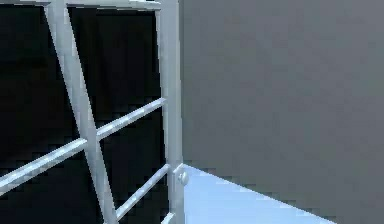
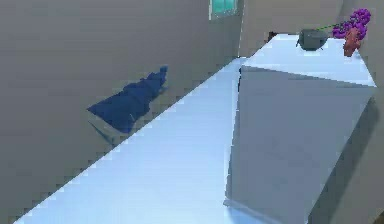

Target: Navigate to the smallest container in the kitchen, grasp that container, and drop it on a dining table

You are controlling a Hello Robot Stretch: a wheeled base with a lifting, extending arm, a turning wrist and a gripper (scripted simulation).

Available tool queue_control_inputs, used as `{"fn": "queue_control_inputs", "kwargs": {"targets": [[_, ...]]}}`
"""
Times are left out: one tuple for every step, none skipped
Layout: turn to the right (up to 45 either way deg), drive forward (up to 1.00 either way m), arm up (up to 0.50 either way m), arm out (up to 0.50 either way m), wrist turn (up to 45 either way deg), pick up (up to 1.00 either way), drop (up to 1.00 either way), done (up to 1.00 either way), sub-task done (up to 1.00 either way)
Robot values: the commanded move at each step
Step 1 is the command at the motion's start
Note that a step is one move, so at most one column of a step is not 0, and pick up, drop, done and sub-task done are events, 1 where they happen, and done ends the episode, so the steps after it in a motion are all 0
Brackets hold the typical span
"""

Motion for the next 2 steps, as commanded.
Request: {"fn": "queue_control_inputs", "kwargs": {"targets": [[45.0, 0.00, 0.00, 0.00, 0.0, 0.00, 0.00, 0.00, 0.00], [45.0, 0.00, 0.00, 0.00, 0.0, 0.00, 0.00, 0.00, 0.00]]}}
